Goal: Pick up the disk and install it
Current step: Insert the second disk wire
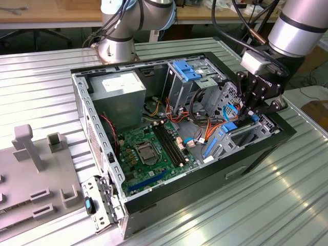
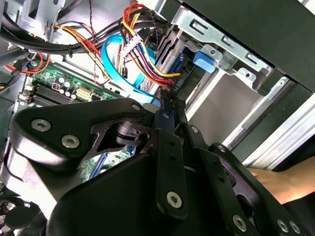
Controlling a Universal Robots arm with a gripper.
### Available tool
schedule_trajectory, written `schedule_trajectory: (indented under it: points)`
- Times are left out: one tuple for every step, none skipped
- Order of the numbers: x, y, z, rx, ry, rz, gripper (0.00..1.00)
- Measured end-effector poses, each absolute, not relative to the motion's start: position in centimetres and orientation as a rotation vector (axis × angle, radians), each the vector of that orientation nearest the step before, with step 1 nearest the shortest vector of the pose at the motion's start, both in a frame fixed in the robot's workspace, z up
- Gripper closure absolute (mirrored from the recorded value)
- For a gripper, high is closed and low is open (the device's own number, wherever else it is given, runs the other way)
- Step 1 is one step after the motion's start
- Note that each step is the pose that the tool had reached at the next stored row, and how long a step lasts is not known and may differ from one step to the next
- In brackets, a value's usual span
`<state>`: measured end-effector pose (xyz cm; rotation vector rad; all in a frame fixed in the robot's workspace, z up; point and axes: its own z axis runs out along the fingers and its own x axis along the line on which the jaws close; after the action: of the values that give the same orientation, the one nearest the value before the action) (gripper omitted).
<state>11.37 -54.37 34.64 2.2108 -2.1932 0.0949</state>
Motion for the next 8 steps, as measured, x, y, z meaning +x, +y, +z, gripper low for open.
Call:
schedule_trajectory:
  points:
    - [11.37, -54.38, 34.61, 2.211, -2.193, 0.094, 0.84]
    - [11.37, -54.38, 34.6, 2.211, -2.193, 0.094, 0.84]
    - [11.37, -54.38, 34.57, 2.211, -2.194, 0.094, 0.84]
    - [11.37, -54.38, 34.56, 2.211, -2.194, 0.094, 0.84]
    - [11.37, -54.38, 34.53, 2.211, -2.194, 0.093, 0.84]
    - [11.37, -54.38, 34.49, 2.211, -2.194, 0.093, 0.84]
    - [11.37, -54.38, 34.45, 2.211, -2.194, 0.093, 0.84]
    - [11.37, -54.38, 34.4, 2.212, -2.194, 0.093, 0.84]
